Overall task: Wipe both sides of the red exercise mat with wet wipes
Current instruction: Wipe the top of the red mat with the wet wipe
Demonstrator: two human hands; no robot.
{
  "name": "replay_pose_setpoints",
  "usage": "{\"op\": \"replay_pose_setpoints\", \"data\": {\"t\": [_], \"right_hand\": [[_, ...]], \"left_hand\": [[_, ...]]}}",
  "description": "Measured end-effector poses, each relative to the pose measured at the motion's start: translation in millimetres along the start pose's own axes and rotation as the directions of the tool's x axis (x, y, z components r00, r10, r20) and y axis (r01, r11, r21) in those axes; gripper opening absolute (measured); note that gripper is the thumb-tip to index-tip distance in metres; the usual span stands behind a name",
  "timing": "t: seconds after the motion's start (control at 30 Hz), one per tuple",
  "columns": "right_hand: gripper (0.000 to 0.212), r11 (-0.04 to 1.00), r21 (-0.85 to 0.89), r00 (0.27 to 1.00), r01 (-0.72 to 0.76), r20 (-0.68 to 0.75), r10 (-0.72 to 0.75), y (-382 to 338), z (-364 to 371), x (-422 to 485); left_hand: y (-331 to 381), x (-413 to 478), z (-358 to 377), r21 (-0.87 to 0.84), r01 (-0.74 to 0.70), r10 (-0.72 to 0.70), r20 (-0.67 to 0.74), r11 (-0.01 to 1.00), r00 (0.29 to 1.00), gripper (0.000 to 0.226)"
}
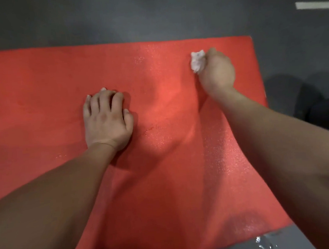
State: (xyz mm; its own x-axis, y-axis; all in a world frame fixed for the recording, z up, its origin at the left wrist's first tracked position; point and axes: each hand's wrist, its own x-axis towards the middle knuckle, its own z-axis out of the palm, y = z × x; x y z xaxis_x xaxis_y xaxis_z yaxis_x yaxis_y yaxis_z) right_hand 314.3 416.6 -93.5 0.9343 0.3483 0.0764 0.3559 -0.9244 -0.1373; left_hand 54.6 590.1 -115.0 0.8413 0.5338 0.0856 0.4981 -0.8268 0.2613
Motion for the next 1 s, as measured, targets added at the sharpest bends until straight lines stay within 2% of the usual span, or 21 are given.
{"op": "replay_pose_setpoints", "data": {"t": [0.03, 0.07, 0.2, 0.27, 0.33, 0.4, 0.5, 0.57, 0.6, 0.67, 0.73, 0.93, 1.0], "right_hand": [[0.027, 0.997, -0.010, 0.997, -0.081, -0.003, 0.081, 4.3, -1.1, 5.8], [0.027, 0.995, 0.015, 0.995, -0.101, 0.004, 0.101, 0.1, -0.4, 8.8], [0.022, 0.971, 0.239, 0.999, 0.017, 0.041, -0.027, -31.1, 8.5, 4.1], [0.024, 0.944, 0.327, 0.998, -0.050, 0.044, 0.038, -28.1, 9.6, 2.4], [0.032, 0.929, 0.349, 0.993, -0.121, 0.051, 0.110, -17.1, 9.1, 2.3], [0.031, 0.938, 0.323, 0.992, -0.128, 0.048, 0.119, -7.9, 4.8, 3.6], [0.017, 0.922, 0.364, 0.983, -0.136, -0.064, 0.170, -0.4, -12.6, 6.7], [0.017, 0.899, 0.417, 0.969, -0.135, -0.136, 0.208, 2.1, -19.1, 7.2], [0.018, 0.900, 0.424, 0.978, -0.101, -0.126, 0.168, 0.2, -19.4, 5.1], [0.014, 0.917, 0.396, 0.998, 0.053, 0.009, -0.062, -5.8, -12.8, -1.4], [0.017, 0.903, 0.369, 0.955, 0.219, 0.108, -0.276, -8.3, -6.3, -6.4], [0.025, 0.915, 0.307, 0.951, 0.263, 0.074, -0.299, 1.4, 5.2, -6.4], [0.024, 0.948, 0.252, 0.976, 0.194, 0.049, -0.212, 2.0, 7.3, -0.1]], "left_hand": [[0.3, 0.2, 0.2, 0.003, -0.001, 0.001, 0.002, 1.000, 1.000, 0.043], [0.5, 0.6, -0.1, 0.006, 0.000, 0.000, 0.007, 1.000, 1.000, 0.043], [-0.2, 1.3, -1.0, 0.010, 0.005, -0.005, 0.017, 1.000, 1.000, 0.042], [-0.3, 0.7, -0.7, 0.011, 0.005, -0.006, 0.019, 1.000, 1.000, 0.042], [-0.1, 0.3, -1.1, 0.011, 0.005, -0.005, 0.017, 1.000, 1.000, 0.043], [0.6, 0.7, -1.5, 0.005, 0.004, -0.004, 0.018, 1.000, 1.000, 0.044], [1.2, 0.8, -1.6, 0.002, 0.009, -0.009, 0.018, 1.000, 1.000, 0.044], [1.6, 0.7, -2.2, 0.002, 0.011, -0.011, 0.019, 1.000, 1.000, 0.044], [1.6, 0.6, -2.6, 0.000, 0.011, -0.011, 0.018, 1.000, 1.000, 0.044], [1.3, 0.4, -2.9, 0.001, 0.009, -0.009, 0.017, 1.000, 1.000, 0.044], [1.3, 0.1, -2.5, 0.000, 0.009, -0.009, 0.018, 1.000, 1.000, 0.044], [1.4, 0.6, -2.1, 0.005, 0.013, -0.013, 0.016, 1.000, 1.000, 0.044], [0.9, 1.3, -1.3, 0.003, 0.013, -0.013, 0.012, 1.000, 1.000, 0.044]]}}
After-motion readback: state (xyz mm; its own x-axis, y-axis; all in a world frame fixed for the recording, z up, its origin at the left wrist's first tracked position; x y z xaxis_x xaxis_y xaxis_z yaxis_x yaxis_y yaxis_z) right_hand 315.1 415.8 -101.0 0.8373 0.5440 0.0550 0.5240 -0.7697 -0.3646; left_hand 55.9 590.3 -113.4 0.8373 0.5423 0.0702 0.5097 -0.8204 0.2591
